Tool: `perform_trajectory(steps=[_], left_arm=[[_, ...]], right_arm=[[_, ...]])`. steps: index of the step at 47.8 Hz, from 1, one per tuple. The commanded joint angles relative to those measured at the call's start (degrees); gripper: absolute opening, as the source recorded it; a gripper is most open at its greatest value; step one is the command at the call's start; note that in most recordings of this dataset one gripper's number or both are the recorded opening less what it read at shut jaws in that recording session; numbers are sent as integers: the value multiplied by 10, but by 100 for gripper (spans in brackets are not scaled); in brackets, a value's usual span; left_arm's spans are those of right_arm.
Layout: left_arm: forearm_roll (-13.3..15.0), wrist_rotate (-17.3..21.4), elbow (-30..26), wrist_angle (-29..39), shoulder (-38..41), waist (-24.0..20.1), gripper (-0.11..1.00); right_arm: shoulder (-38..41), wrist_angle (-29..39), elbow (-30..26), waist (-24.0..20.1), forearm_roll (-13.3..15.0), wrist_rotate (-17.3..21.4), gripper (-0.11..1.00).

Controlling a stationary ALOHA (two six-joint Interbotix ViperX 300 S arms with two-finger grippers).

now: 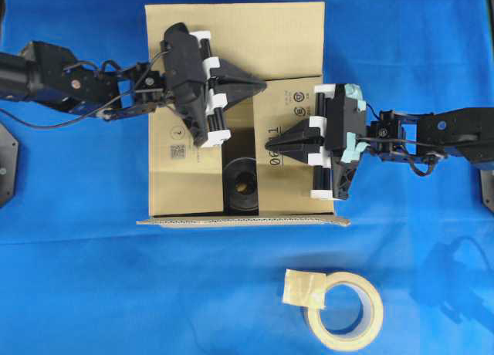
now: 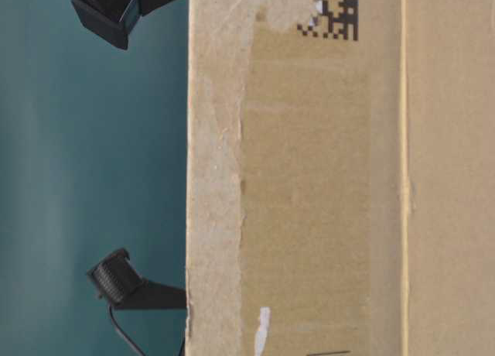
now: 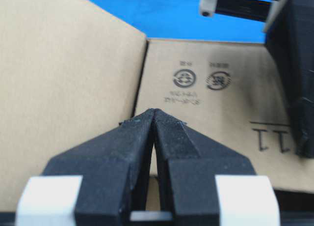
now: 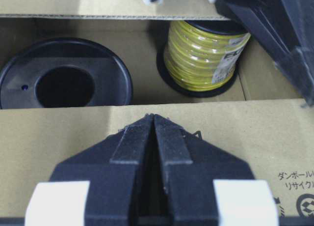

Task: Close the cardboard box.
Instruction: 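Press the left gripper down on the folded left flap, holding it, then withdraw the right gripper outward to the front right of the box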

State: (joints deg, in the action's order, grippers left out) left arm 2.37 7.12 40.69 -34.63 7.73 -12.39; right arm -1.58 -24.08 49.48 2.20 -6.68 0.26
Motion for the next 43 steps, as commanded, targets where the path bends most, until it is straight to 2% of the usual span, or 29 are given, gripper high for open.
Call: perform_trajectory(steps=[1,33,43], left_arm=[[0,2,-18,-5,-1,-8,0],[0,2,-19,-1,18,-19,0],[0,1,-18,1,18,-17,0]], right_arm=[[-3,-5,-4,-3,-2,1,0],[-7,-1,-9,-4,-1,1,0],[-71,49,-16,-4,-1,1,0]])
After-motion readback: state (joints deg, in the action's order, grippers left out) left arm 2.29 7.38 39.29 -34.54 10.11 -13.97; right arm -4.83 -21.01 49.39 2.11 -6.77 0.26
